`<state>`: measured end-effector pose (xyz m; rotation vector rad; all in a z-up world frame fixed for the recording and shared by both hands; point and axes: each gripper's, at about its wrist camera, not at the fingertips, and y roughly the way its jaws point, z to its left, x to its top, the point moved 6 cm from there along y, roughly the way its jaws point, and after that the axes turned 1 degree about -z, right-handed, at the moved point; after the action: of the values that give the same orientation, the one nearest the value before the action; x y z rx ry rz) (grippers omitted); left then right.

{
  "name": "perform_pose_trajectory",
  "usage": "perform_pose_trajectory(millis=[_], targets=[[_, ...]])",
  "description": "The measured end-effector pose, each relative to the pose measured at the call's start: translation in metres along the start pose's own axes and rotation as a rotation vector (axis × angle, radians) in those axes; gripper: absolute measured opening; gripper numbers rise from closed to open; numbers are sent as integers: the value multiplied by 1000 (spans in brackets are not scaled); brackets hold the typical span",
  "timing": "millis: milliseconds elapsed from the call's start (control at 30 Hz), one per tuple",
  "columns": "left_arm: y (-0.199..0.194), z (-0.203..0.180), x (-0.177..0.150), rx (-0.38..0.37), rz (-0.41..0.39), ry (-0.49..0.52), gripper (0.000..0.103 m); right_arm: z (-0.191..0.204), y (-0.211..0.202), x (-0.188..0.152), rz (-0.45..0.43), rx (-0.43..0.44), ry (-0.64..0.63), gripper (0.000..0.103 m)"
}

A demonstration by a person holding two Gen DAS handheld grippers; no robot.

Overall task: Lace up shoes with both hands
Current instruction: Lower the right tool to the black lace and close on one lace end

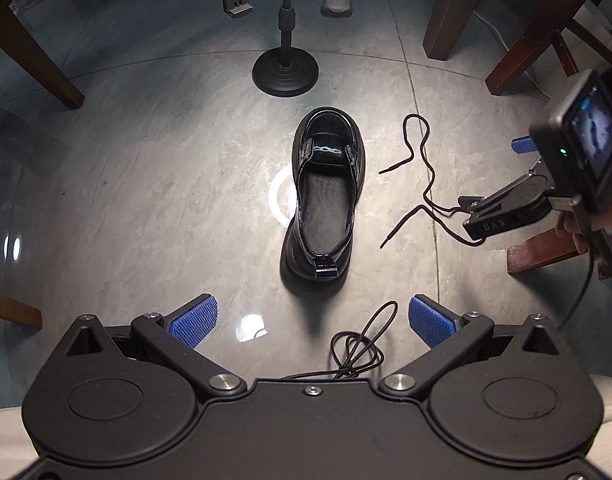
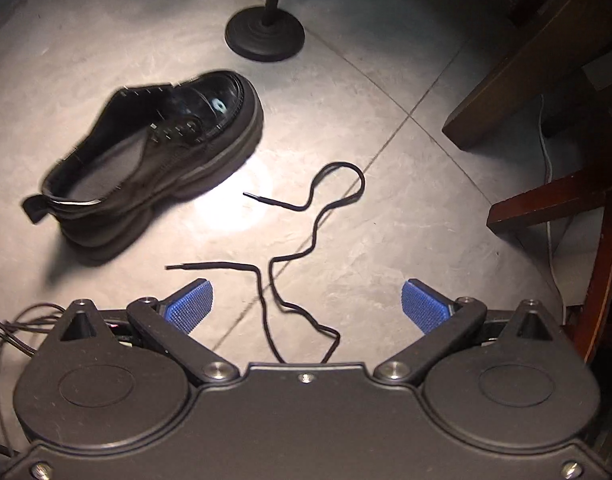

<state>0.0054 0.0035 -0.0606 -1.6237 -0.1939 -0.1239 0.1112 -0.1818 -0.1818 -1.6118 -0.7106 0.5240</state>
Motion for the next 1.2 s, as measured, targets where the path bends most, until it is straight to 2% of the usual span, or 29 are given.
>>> perform_pose_trajectory(millis=[100,167,200,300,367,633,733,800,833,867,1033,1133,1200], targets=[[1,-1,0,-2,4,-5,103,-10,27,7,-31,26,11,99],[1,-1,1,-3,6,-10,103,-15,41,15,-67,28,-9,90],[2,-1,0,-4,9,-14,103,-15,49,21,-91,27,-32,89],[3,-1,0,-7,13,-18,103,-19,73,31,-89,39,-42,80],[3,-2,0,-4,11,-11,103,-24,89,38,-96,72,-11,65],[4,-4,0,-11,21,-10,103,-34,122,53,-111,142,129,54],[4,-4,0,-12,20,-13,103,-34,124,59,-154,152,151,46],[5,-4,0,-9,18,-12,103,-34,124,64,-167,166,170,30],[5,-4,1,-7,17,-11,103,-34,124,66,-168,176,176,15],[6,-4,1,-5,16,-10,103,-33,124,68,-170,184,181,4],[5,-5,2,7,3,1,103,-36,116,70,-191,145,195,3],[4,-6,3,5,-3,0,103,-44,79,71,-251,164,286,3],[-1,-7,5,-8,-16,0,103,-49,39,68,-282,192,346,3]])
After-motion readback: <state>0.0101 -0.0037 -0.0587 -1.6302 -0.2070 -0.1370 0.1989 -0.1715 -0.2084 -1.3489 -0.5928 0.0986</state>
